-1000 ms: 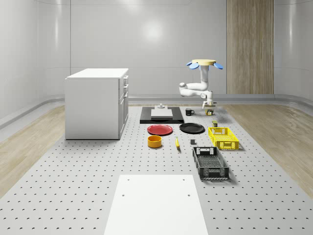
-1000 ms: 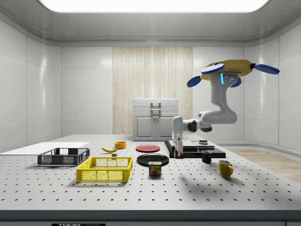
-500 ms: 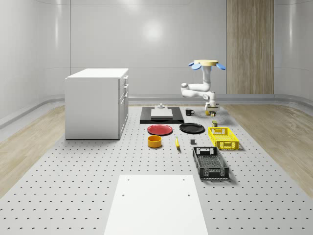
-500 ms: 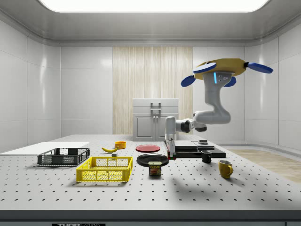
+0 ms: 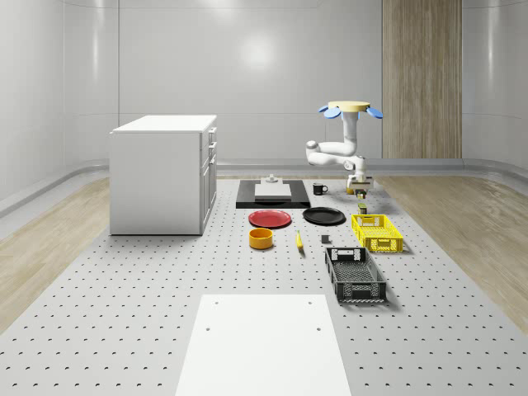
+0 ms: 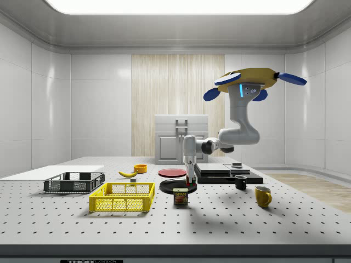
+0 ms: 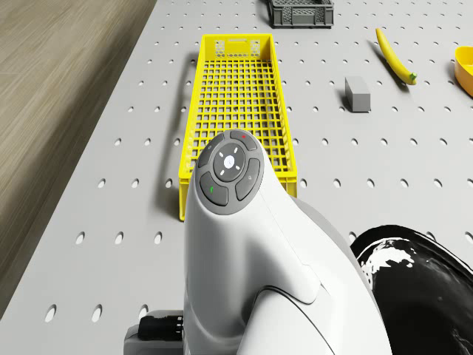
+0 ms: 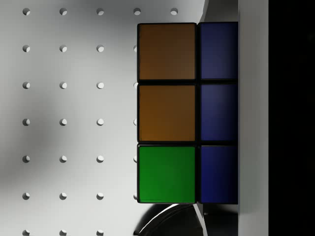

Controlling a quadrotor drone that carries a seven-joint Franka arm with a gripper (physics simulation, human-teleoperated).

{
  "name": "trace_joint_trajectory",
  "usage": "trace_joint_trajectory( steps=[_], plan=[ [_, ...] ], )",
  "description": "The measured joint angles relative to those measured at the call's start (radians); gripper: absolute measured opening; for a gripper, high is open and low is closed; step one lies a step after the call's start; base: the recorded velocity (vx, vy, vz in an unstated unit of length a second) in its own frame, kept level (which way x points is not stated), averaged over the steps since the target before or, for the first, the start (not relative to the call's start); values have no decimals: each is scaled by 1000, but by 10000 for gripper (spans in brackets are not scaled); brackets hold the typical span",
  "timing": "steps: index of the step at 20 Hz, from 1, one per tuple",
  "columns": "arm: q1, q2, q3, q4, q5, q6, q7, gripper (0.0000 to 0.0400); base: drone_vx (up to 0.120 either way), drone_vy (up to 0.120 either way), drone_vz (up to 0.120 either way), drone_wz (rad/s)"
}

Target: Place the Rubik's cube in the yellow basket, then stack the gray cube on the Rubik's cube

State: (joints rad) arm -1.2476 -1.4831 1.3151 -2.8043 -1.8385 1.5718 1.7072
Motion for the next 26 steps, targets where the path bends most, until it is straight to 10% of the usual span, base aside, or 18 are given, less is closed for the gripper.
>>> trace_joint_trajectory(
  steps=[26],
  plan=[
    [-8,-29,3,1,12,27,6,325,120,0,0,0]
  ],
)
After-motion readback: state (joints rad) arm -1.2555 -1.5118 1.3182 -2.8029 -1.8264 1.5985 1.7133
